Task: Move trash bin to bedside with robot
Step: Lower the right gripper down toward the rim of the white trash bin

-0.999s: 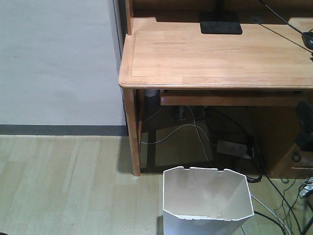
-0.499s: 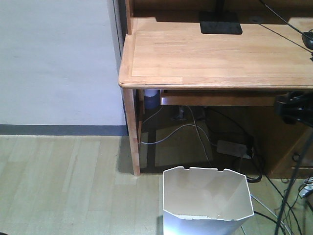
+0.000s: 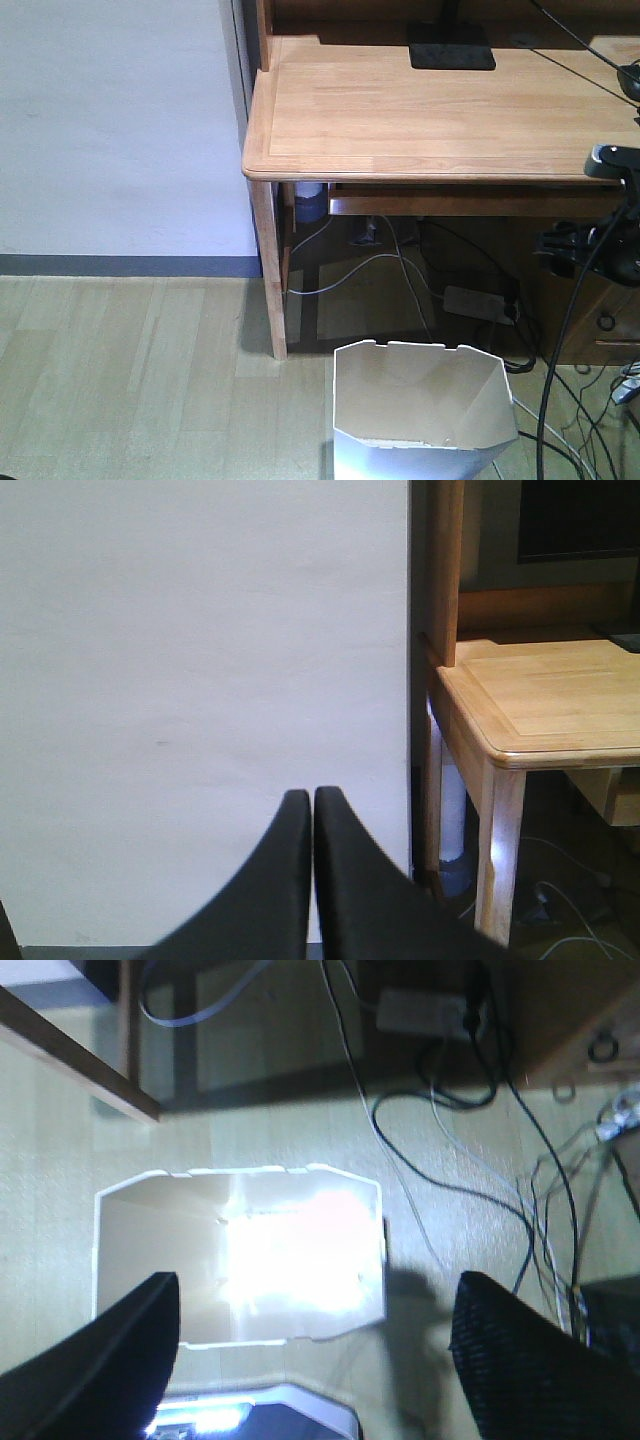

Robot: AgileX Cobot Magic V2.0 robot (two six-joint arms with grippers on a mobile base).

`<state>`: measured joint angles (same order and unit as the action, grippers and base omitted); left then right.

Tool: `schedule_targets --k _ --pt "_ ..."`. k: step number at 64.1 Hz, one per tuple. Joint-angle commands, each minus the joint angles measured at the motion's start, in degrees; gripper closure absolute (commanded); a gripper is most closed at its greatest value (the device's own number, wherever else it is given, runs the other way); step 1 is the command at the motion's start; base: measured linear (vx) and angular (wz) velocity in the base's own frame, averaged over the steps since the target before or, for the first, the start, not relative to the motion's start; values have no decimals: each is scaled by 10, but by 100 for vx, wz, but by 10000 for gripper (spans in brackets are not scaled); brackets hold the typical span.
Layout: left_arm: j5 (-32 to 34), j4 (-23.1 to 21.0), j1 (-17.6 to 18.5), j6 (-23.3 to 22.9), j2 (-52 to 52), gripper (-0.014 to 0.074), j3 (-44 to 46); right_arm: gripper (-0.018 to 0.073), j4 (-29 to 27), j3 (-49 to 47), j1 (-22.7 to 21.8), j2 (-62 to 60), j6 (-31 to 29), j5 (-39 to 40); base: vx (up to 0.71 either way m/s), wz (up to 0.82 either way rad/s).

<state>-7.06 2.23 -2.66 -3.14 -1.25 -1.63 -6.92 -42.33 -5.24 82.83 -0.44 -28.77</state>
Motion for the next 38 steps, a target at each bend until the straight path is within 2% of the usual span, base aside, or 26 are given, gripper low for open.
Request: schedule_targets --k 1,11,19,27,38 --pt "41 -3 0 -3 -3 603 12 31 -51 -17 -35 24 -72 26 0 0" --pt "41 -3 0 -3 -3 603 12 31 -171 -17 -65 106 -224 49 0 0" --pt "41 -3 0 -3 -3 603 12 31 -237 -17 -63 170 -308 92 0 0" --pt "41 -3 0 -3 -3 603 12 31 -271 -17 -63 231 -361 134 0 0" --pt "41 -3 0 -3 -3 603 12 31 -273 -28 -63 318 -390 181 0 0"
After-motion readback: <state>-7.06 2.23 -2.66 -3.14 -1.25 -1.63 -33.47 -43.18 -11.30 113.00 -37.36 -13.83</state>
